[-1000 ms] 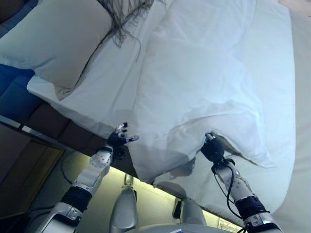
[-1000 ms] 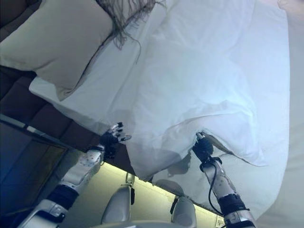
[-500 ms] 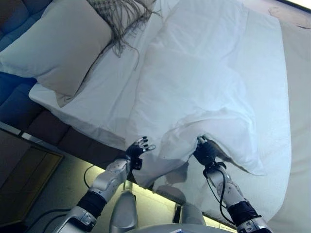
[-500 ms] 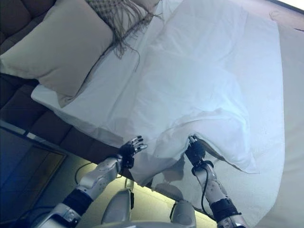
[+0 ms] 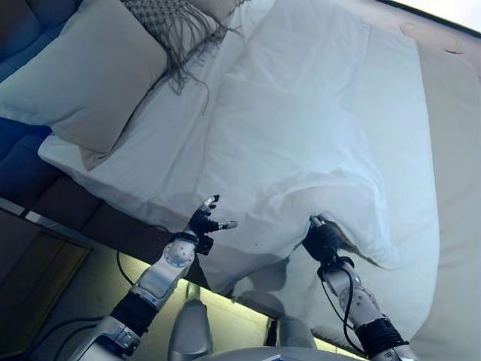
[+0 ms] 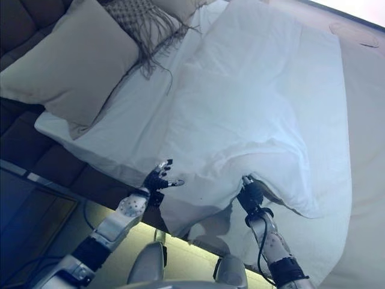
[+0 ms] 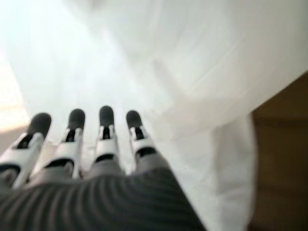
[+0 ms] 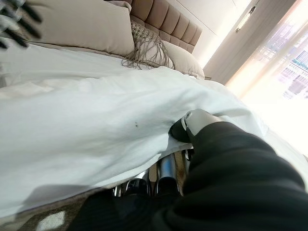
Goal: Make the bed neatly
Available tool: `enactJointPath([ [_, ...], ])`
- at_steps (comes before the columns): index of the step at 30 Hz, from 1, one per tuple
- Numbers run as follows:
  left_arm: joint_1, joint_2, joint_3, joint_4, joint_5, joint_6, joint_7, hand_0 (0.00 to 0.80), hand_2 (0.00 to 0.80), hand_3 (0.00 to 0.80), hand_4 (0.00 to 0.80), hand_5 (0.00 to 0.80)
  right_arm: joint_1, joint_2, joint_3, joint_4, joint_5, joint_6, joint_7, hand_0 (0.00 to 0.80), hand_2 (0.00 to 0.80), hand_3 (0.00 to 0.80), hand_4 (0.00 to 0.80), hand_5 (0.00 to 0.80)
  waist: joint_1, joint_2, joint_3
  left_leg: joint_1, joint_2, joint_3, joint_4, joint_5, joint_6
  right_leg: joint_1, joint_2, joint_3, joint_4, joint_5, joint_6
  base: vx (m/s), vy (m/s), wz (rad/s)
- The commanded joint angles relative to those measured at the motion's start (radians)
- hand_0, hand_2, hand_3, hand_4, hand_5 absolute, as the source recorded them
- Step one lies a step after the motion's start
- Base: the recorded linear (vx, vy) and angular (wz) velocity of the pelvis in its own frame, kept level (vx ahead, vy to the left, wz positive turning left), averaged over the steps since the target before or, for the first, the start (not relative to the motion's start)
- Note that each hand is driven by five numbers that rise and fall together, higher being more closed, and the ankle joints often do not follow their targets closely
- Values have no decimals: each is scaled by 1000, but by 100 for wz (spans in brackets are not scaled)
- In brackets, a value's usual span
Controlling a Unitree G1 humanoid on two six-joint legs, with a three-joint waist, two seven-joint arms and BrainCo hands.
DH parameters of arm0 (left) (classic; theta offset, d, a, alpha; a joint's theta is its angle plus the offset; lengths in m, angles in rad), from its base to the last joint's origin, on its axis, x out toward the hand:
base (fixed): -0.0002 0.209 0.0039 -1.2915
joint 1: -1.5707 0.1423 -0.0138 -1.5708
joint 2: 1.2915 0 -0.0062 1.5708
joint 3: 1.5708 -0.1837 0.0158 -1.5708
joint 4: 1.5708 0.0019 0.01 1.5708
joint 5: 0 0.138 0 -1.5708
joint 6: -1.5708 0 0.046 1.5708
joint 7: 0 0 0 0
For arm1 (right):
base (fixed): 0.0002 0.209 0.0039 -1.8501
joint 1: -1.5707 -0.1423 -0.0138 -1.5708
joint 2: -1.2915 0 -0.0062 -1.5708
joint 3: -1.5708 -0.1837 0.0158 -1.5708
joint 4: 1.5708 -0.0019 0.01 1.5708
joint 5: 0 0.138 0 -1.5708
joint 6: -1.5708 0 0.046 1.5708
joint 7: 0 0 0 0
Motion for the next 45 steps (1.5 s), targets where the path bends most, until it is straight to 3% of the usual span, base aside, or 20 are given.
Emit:
enactJointPath([
  [1,-56,40,-54,-44,149,-61,14,0,0,0,0,0,2,-3,-41,-112,47,-74,80,800,800,800,800,800,-1,-17,-63,30,145,-29,59,-30,-46,-78,-91,42,-122,265,111,46,-44,0],
  [8,-76,52,-145,11,371,-42,-8,0,0,0,0,0,-7,-3,-22,-121,65,-62,88,800,800,800,800,800,-10,-32,-58,14,161,-31,88,-35,-56,-91,-85,50,-99,260,111,34,-46,-4],
  [13,-105,19,-228,55,382,-15,20,0,0,0,0,0,-36,-9,17,-143,75,-68,50,800,800,800,800,800,-20,-40,-46,-4,174,-30,102,-33,-57,-113,-80,65,-83,262,111,1,-49,-8],
  [22,-141,2,-271,71,471,41,51,0,0,0,0,0,-90,-22,2,-172,115,-59,27,800,800,800,800,800,-18,-46,-30,-65,177,-59,132,-28,-69,-157,-76,73,-70,270,111,-42,-61,-5],
  [33,-181,15,-326,96,848,-20,59,0,0,0,0,0,-110,-21,16,-231,127,-48,14,800,800,800,800,800,-34,-53,-27,-108,187,-66,144,-18,-76,-208,-69,92,-58,277,111,-33,-32,-4],
  [45,-231,-4,-381,64,845,-33,68,0,0,0,0,0,-151,-13,49,-258,140,-74,-21,800,800,800,800,800,-38,-49,-23,-139,185,-68,131,2,-77,-243,-68,92,-52,281,111,-32,-12,-4],
])
